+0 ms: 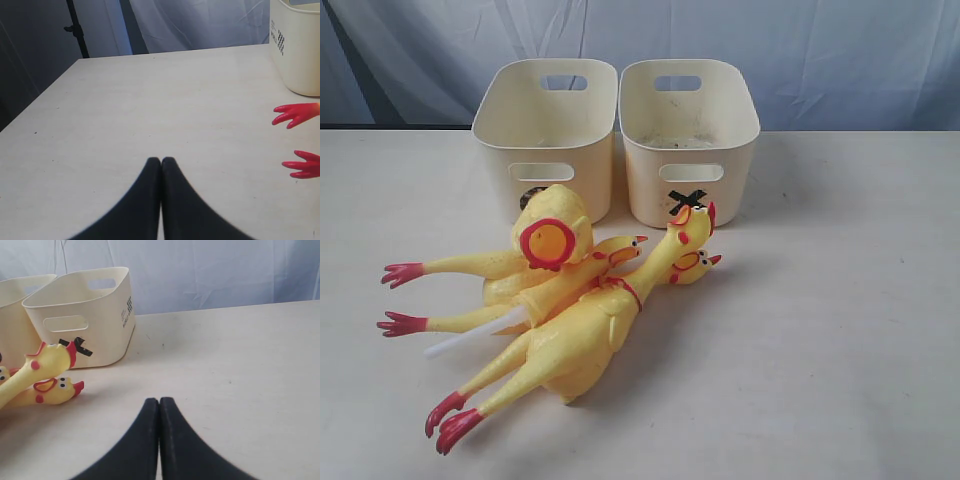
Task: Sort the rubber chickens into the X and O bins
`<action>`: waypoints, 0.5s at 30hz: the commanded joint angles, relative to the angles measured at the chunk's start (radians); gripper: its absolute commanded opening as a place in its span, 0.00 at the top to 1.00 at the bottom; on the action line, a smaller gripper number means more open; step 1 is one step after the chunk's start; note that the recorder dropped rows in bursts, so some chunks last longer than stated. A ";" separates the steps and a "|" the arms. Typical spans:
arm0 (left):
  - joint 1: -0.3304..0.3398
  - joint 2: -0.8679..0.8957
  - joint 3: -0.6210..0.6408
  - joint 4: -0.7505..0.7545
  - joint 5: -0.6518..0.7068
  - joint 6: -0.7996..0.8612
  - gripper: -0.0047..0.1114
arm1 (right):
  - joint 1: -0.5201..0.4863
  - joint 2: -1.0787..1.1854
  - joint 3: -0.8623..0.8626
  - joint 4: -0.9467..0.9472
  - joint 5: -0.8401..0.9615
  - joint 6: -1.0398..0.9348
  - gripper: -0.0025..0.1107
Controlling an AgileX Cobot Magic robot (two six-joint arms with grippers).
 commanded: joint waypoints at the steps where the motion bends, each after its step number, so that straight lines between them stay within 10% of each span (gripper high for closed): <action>1: 0.000 -0.005 0.002 0.003 -0.002 0.000 0.96 | 0.003 -0.004 0.005 -0.007 -0.021 -0.004 0.98; 15: 0.000 -0.005 0.002 0.007 -0.002 0.000 0.96 | 0.003 -0.004 0.005 0.186 -0.158 0.002 0.98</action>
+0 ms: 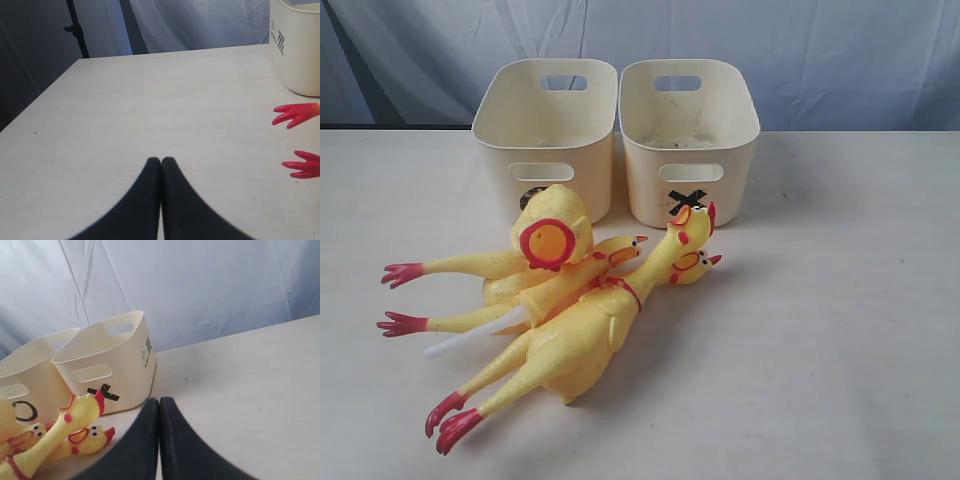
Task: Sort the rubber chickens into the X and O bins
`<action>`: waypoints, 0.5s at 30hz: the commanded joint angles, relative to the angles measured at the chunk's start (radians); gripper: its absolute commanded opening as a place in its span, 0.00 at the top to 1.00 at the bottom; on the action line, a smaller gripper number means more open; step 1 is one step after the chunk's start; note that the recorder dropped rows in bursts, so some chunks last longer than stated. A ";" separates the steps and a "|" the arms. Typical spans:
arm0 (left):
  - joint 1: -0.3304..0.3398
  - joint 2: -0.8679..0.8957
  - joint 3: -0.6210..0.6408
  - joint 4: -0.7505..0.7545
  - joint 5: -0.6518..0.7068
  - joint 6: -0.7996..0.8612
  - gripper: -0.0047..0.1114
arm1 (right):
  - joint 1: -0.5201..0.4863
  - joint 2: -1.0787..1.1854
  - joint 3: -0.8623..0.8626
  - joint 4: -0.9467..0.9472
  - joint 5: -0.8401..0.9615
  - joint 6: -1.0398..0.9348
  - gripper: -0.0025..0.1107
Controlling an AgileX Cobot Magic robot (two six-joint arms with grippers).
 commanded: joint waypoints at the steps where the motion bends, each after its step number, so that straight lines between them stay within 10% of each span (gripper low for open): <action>1: 0.000 -0.005 0.002 0.007 -0.002 0.000 0.96 | 0.003 -0.004 0.005 0.033 -0.049 0.002 0.98; 15: 0.000 -0.005 0.002 0.007 -0.002 0.000 0.96 | 0.003 -0.004 0.005 0.136 -0.334 0.002 0.98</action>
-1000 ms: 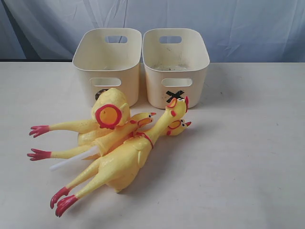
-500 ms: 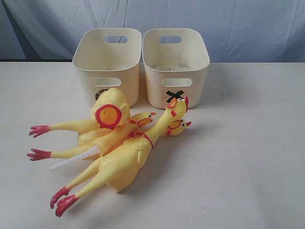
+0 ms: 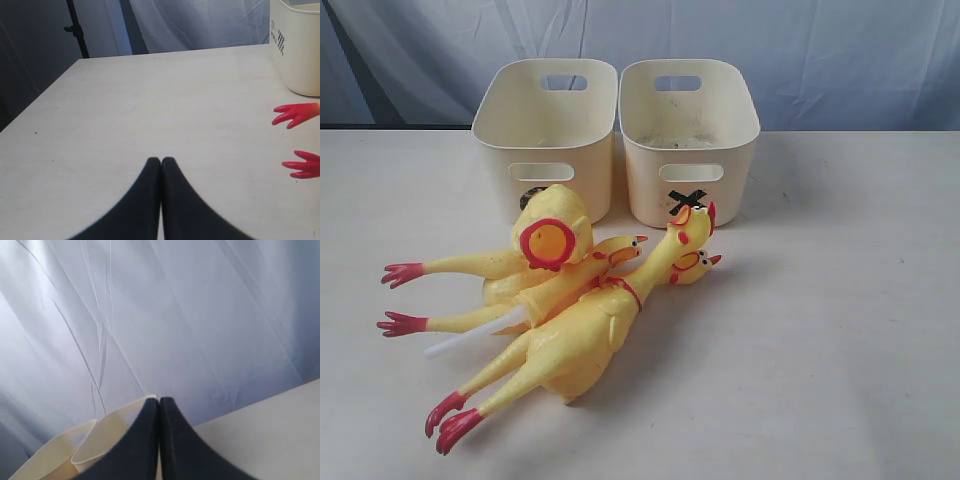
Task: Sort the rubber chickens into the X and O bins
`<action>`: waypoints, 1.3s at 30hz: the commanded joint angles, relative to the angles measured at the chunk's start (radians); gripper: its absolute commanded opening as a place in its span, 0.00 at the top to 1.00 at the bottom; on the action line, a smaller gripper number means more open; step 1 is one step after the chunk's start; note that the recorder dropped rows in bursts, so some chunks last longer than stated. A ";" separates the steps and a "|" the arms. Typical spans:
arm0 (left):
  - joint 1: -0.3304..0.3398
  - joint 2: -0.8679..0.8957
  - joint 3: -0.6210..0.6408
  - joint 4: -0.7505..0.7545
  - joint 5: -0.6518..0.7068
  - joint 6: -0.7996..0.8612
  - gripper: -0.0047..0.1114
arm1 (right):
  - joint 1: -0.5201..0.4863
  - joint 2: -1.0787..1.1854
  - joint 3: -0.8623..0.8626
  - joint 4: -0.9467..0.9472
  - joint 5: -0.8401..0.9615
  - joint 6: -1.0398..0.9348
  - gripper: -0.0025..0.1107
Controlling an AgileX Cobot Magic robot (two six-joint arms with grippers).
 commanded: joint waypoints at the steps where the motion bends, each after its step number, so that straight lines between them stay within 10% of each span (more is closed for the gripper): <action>1: 0.000 -0.005 0.002 0.007 -0.002 0.000 0.96 | 0.003 -0.004 0.005 0.007 -0.042 -0.001 0.98; 14: 0.000 -0.005 0.002 0.007 -0.002 0.000 0.96 | 0.003 -0.004 -0.149 -0.027 0.292 0.032 0.98; 39: 0.000 -0.005 0.002 0.007 -0.002 0.000 0.96 | 0.064 0.719 -0.814 0.265 0.908 -0.708 0.98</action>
